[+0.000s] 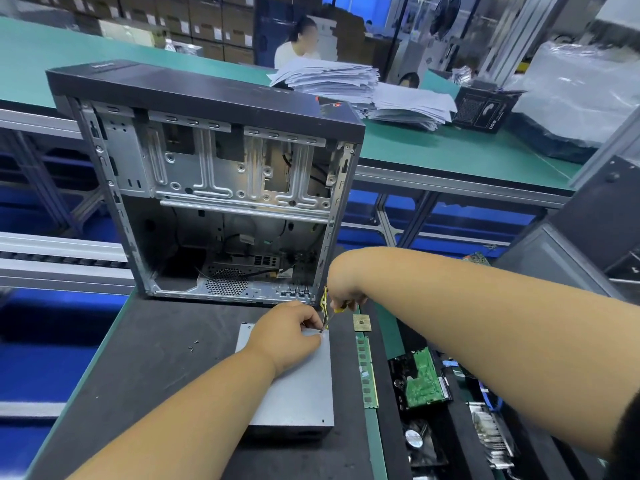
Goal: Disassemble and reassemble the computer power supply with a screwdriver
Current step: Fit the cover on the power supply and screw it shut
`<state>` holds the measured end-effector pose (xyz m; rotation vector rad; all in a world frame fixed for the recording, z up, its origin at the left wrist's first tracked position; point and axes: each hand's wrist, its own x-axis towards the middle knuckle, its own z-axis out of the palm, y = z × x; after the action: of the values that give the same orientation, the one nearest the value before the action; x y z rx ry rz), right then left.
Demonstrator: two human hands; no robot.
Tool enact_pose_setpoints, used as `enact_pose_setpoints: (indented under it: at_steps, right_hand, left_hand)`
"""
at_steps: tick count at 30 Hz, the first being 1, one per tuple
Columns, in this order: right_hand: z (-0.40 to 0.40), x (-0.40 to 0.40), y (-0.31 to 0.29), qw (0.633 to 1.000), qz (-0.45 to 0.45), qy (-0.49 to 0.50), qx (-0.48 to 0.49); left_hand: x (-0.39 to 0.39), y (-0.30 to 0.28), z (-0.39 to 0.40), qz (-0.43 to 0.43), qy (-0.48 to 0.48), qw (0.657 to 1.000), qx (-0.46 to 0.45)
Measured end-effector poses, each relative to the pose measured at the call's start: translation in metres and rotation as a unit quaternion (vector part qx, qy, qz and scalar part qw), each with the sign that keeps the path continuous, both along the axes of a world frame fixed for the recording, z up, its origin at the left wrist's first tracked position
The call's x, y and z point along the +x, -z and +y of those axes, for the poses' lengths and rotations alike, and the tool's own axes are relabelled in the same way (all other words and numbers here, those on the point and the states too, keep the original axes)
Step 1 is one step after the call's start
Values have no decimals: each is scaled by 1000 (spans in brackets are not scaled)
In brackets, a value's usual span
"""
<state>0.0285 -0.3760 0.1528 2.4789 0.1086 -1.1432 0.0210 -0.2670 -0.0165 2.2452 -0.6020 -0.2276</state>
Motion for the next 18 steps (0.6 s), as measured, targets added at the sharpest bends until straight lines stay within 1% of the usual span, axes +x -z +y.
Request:
enact_pose_setpoints:
  at_steps: [1,2,4,5,6,7,8,9,10,12,13,15,16,18]
  right_hand:
    - [-1,-1,0,999,-7,-37,-12]
    - [-4,-5,0,996,-33,-85,-24]
    - [-10,-14,0,978,-119,-168,-13]
    - [-12,-18,0,958,-158,-240,-8]
    - [-14,-20,0,933,-179,-313,-8]
    - [-17,-21,1,914,-184,-361,0]
    - [-20,-22,4,906,-181,-383,2]
    - [-21,-24,5,911,-185,-367,13]
    - [-20,-24,7,926,-196,-322,23]
    - [-15,-17,11,956,-222,-192,20]
    - [-12,-11,12,970,-204,-134,13]
    - [-8,2,11,992,-124,-21,19]
    - [-8,7,8,996,-76,43,32]
    - [-16,13,7,981,-25,165,96]
  left_hand:
    - [0,0,0,1,1,1000,0]
    - [0,-1,0,3,1,1000,0]
    - [1,-1,-1,8,1,1000,1]
    - [2,-1,-1,11,2,1000,1]
    - [2,-1,-1,14,2,1000,-1]
    - [2,-1,0,16,3,1000,-4]
    - [2,-1,0,16,4,1000,-7]
    - [2,0,0,15,5,1000,-7]
    - [2,0,0,14,4,1000,-5]
    - [2,0,-1,14,-1,1000,2]
    - [3,0,-2,15,-4,1000,6]
    - [3,0,-2,13,-4,1000,12]
    - [3,0,-2,13,-3,1000,13]
    - [3,0,-2,12,-5,1000,14]
